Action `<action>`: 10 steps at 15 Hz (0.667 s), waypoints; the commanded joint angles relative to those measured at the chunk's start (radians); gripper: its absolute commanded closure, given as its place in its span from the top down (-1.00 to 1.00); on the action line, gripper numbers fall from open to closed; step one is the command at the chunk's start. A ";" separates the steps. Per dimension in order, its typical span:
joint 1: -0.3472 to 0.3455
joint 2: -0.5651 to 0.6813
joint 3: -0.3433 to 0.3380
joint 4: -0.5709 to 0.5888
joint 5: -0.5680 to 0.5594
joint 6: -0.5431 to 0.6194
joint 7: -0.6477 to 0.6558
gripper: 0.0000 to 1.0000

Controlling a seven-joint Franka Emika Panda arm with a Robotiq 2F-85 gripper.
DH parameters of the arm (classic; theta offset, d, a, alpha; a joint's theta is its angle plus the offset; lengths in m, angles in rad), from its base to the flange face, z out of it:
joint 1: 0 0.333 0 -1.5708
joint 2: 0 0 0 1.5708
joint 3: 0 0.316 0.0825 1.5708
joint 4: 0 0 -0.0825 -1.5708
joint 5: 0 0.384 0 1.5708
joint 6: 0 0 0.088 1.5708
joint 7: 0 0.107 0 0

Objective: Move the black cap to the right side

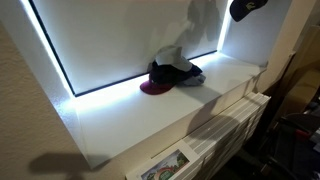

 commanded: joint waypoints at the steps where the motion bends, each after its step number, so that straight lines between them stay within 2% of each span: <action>1: -0.010 0.055 0.024 -0.012 0.195 0.137 -0.229 -0.97; 2: 0.093 0.071 -0.067 -0.024 0.290 0.150 -0.324 -0.97; 3: 0.018 0.044 -0.003 -0.014 0.187 0.103 -0.203 -0.97; 4: 0.035 0.057 -0.013 -0.014 0.214 0.107 -0.233 -0.89; 10: 0.029 0.053 -0.011 -0.012 0.207 0.107 -0.219 -0.89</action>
